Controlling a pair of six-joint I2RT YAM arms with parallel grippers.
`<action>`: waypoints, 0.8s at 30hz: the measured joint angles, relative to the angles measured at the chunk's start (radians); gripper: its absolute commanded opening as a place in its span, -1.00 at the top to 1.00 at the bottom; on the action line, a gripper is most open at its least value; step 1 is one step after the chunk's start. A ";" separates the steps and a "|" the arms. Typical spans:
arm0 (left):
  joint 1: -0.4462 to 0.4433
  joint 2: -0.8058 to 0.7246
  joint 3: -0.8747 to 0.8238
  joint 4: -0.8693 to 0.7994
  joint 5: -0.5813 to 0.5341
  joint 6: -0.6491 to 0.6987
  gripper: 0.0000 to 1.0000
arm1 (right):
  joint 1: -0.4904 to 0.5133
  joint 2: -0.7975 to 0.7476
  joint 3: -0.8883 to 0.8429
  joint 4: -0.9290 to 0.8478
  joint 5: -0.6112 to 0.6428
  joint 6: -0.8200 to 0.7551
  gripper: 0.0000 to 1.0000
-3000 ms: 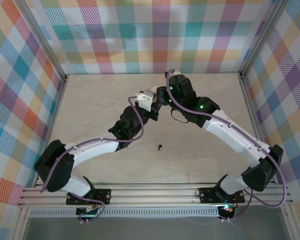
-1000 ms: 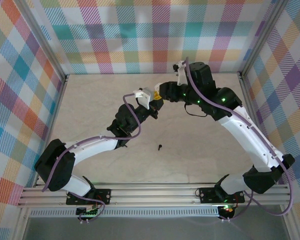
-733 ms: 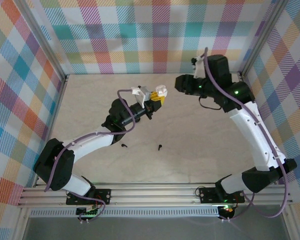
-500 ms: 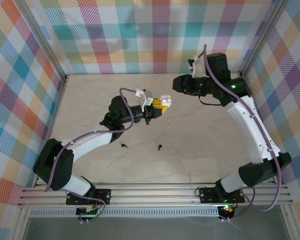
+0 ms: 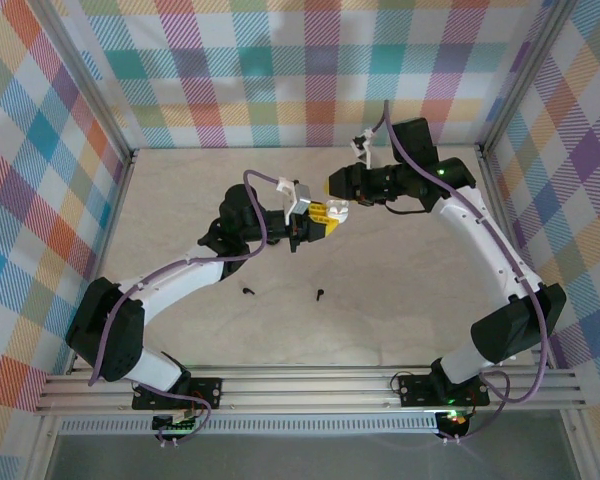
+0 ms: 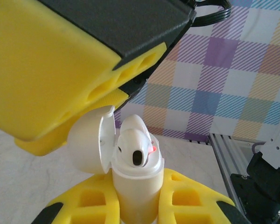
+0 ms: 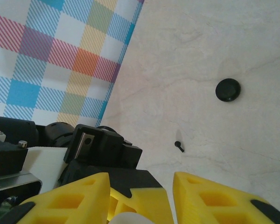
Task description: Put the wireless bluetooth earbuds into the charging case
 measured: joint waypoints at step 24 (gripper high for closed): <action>0.091 0.064 0.002 0.081 0.017 -0.327 1.00 | -0.058 -0.285 -0.365 0.356 -0.125 -0.007 -0.02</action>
